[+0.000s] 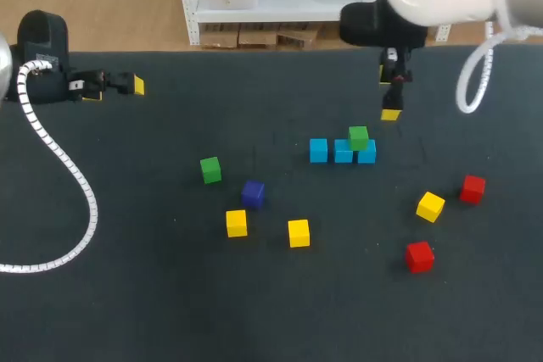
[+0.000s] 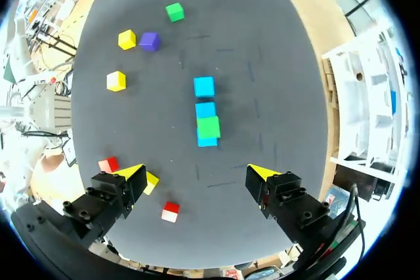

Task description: Place the blue cubes, place green cubes on the blue cubes, place the yellow cubes on the green cubes, then place the red cubes on the yellow cubes, and place purple cube on the red cubes.

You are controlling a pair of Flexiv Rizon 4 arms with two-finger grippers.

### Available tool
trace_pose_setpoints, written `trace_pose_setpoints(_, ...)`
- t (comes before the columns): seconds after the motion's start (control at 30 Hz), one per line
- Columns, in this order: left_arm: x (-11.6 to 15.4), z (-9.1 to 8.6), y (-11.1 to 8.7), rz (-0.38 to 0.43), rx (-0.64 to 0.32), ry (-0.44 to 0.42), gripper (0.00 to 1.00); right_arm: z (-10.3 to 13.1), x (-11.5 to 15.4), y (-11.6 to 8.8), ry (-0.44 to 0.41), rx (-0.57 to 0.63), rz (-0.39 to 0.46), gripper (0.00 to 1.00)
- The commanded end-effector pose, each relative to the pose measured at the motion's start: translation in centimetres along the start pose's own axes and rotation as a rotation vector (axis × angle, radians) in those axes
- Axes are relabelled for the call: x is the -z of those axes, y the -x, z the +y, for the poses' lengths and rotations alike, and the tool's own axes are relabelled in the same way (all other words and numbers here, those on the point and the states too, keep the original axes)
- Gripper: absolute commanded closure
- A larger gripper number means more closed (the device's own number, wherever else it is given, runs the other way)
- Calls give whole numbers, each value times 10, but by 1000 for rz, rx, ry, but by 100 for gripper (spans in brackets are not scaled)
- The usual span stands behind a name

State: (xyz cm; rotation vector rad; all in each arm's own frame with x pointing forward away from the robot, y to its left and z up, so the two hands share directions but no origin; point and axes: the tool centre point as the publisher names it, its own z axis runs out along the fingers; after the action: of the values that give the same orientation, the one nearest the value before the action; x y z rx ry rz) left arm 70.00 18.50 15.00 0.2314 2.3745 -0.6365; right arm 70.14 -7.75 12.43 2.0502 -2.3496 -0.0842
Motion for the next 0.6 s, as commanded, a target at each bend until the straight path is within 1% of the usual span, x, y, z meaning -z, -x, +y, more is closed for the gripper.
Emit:
trace_pose_setpoints(0.03,0,0,0,0,0,0,0,9,-1,-18,-68,-19,-103,0)
trace_pose_setpoints(0.23,0,0,0,0,0,0,0,0,9,-37,-166,-121,-224,0)
trace_pose_setpoints(0.47,0,0,0,0,0,0,0,-5,14,-60,-235,-226,-329,0)
trace_pose_setpoints(0.6,0,0,0,0,0,0,0,-9,14,-76,-277,-307,-395,0)
